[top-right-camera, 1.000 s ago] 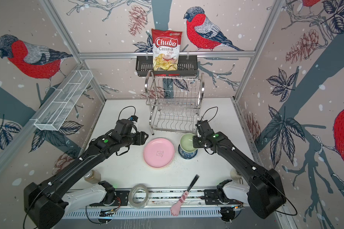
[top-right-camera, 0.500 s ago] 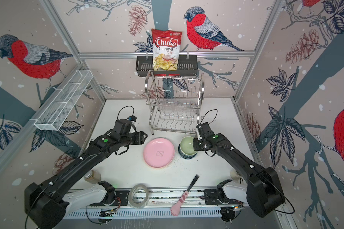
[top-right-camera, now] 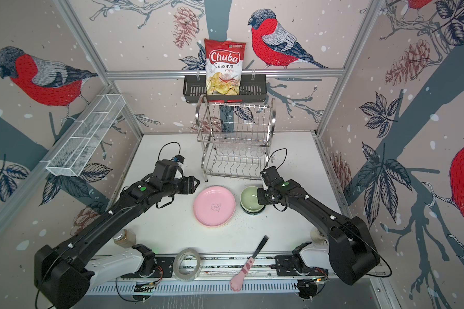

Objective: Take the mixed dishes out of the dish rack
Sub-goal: 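Lower the pale green bowl into the blue floral bowl and release, then raise the right gripper back toward the dish rack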

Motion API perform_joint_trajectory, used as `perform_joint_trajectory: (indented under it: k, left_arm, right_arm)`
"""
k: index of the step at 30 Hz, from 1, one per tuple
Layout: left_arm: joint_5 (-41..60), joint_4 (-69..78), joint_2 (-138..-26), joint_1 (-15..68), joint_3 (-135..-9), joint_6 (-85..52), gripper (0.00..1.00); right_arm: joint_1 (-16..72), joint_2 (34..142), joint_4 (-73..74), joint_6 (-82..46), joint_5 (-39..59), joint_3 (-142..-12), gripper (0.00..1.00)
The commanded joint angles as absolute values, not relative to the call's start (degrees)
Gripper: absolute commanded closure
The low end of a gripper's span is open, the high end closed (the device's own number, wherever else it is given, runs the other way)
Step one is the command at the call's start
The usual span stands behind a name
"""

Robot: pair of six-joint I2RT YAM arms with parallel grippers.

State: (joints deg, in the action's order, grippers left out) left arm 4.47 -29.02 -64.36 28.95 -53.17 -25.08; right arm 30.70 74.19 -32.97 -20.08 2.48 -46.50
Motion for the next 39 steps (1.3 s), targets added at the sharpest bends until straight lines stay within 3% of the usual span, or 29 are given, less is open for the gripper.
perform_joint_trajectory:
  k: [1,19,30,39]
  left_arm:
    - [4.97,-27.95,-64.33,28.83,-53.26,-25.22,0.35]
    - [5.40,-27.94,-64.95,28.47,-53.88,-25.74,0.34]
    - [4.03,-25.78,-65.73,28.39,-53.70,-26.21,0.34]
    - [-2.79,-14.86,-67.02,28.16,-51.60,-27.50,0.22]
  right_arm:
    - [30.85,74.45,-32.69,-20.85,1.23,-46.85,0.93]
    - [30.59,72.05,-33.38,-21.51,0.09,-47.19,0.72]
    - [29.27,65.07,-34.28,-21.75,-0.95,-48.67,0.66]
    - [32.09,59.50,-19.54,-18.03,-0.54,-48.45,0.54]
